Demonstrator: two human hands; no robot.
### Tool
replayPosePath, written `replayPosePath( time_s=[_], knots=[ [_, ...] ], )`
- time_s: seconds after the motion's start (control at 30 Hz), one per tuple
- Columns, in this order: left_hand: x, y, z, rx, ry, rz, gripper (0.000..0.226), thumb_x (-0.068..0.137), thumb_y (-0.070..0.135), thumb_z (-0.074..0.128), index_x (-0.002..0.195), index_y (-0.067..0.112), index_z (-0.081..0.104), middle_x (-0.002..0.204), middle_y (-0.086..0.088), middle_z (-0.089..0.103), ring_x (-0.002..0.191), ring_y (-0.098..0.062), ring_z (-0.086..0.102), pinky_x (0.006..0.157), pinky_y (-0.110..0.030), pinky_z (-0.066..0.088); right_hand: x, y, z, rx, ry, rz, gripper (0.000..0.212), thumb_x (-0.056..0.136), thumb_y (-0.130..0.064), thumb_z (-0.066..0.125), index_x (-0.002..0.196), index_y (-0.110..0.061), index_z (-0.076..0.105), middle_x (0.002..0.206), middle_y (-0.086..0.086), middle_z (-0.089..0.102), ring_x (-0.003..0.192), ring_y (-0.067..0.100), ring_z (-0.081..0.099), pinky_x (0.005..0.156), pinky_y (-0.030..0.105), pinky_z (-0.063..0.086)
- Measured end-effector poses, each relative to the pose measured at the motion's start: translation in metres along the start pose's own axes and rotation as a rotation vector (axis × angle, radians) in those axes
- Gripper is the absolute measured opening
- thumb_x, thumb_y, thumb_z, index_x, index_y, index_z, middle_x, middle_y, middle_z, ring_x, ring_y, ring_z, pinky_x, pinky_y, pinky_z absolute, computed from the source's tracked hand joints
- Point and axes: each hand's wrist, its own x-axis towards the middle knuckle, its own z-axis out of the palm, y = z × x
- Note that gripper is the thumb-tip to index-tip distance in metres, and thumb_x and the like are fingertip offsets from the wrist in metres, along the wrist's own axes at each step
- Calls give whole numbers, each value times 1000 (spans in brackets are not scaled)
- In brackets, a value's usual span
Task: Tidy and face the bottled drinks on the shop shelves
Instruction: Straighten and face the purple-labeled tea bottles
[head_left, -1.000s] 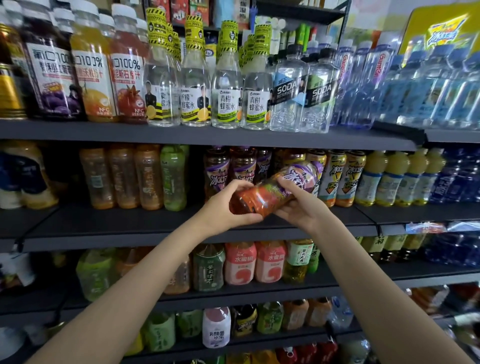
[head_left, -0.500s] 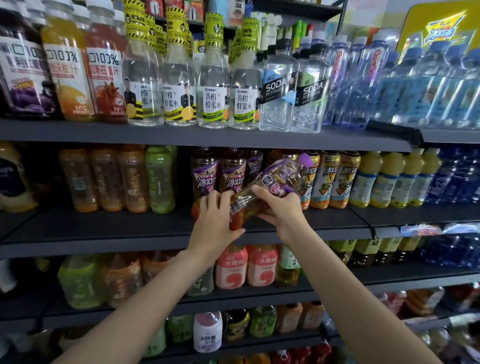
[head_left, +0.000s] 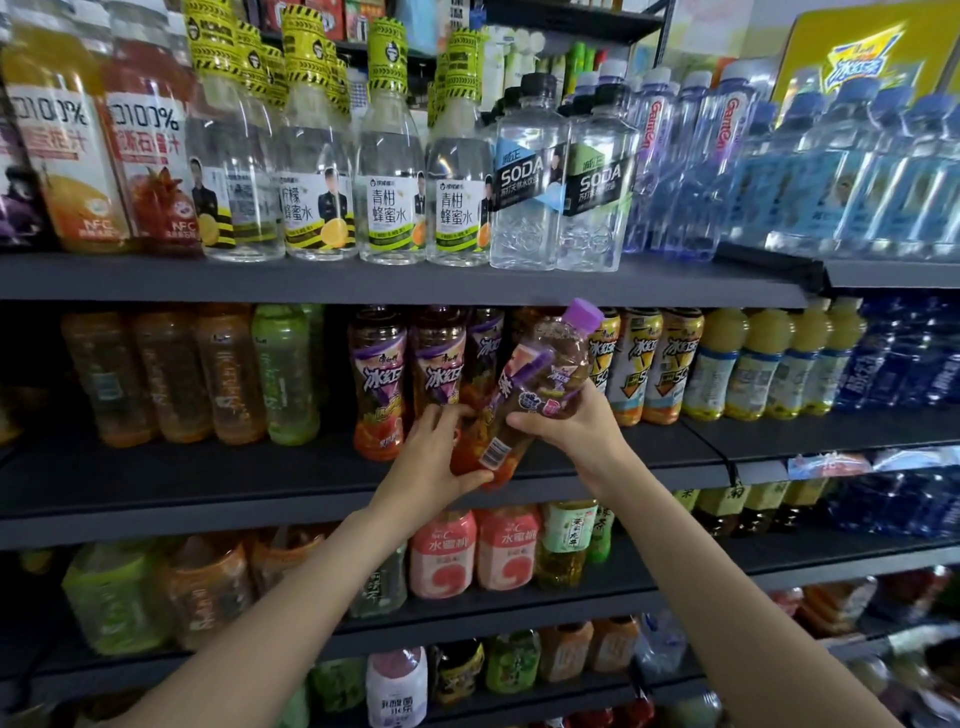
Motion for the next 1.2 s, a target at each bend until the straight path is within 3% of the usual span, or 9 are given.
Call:
replayPosePath(
  time_s=[0.2,0.37,0.57,0.73,0.83,0.9,0.97,1.1,1.2],
  knots=[
    [5,-14,-1,-24,108,-82,47,83,11,65,125,11,44,123,-7,44,116,-22,45,98,-33,40,17,0,-29,-547,184,-46,66,65,-9,84,121,-7,49,110,5,63,103,21,58,83,27,42],
    [8,-23,1,20,170,-130,45,85,13,64,125,10,45,124,-7,44,117,-20,43,95,-23,34,39,13,-41,-408,277,88,67,69,-13,83,125,-6,45,122,11,60,114,28,57,91,39,47],
    [14,-25,6,36,179,-197,46,86,17,64,127,8,44,126,-9,46,117,-22,45,94,-27,36,67,19,-31,-540,326,107,65,76,-16,79,128,-3,41,125,18,57,115,35,54,91,38,45],
    [16,-29,15,-17,137,-249,60,85,22,66,136,7,37,134,-10,46,123,-23,45,96,-27,37,62,30,-19,-501,438,-9,73,80,-14,75,136,1,31,138,20,40,127,35,41,98,33,36],
    [24,-31,13,-81,186,-277,62,84,24,68,135,4,40,131,-11,52,123,-23,47,97,-25,37,39,32,-5,-466,603,-269,52,85,-15,68,128,-1,41,133,16,38,122,26,42,92,16,33],
    [31,-32,13,-110,216,-294,58,84,23,68,133,3,44,127,-12,56,120,-26,51,94,-24,37,30,37,8,-464,487,-410,39,88,-13,65,120,-2,48,125,13,42,112,20,48,91,17,37],
    [40,-32,16,-107,219,-328,56,85,26,66,131,3,45,125,-12,58,118,-27,53,90,-24,39,31,46,22,-522,314,-462,39,87,-13,66,119,-2,48,120,9,43,105,12,46,90,13,36],
    [55,-32,25,-108,209,-415,54,86,30,65,127,3,43,123,-12,57,117,-29,53,87,-27,39,51,63,36,-522,175,-331,46,86,-18,69,120,1,45,119,10,47,95,14,50,79,13,38],
    [57,-38,34,-2,201,-449,48,88,29,62,123,2,44,119,-14,58,112,-29,56,87,-33,44,71,76,42,-516,140,-244,48,87,-20,67,125,-1,44,123,12,52,110,23,55,84,17,40]
  ],
)
